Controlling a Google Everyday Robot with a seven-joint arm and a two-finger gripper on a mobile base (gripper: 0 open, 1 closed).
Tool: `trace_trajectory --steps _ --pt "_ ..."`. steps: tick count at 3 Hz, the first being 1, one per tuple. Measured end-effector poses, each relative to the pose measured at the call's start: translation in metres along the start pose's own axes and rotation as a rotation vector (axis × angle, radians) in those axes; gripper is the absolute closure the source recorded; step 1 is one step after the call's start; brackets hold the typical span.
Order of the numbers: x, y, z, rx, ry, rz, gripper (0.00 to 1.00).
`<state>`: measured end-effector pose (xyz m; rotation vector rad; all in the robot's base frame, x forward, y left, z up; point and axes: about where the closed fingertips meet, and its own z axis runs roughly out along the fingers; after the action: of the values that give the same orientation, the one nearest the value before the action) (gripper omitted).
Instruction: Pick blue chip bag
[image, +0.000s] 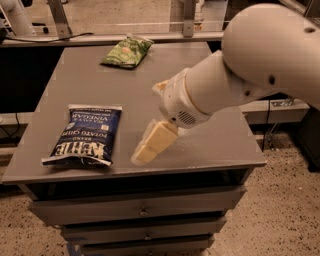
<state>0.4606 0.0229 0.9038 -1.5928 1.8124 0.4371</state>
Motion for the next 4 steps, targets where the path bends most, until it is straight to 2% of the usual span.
trace_trajectory --steps 1,2,3,4 --pt "-0.032 0.024 0.043 -0.06 -0.099 0.032 0.0" --pt "-0.048 0.035 0.081 -0.098 -0.154 0.054 0.0" --pt "-0.051 0.042 0.11 -0.122 -0.179 0.074 0.0" --pt "-0.046 0.042 0.132 -0.126 -0.189 0.094 0.18"
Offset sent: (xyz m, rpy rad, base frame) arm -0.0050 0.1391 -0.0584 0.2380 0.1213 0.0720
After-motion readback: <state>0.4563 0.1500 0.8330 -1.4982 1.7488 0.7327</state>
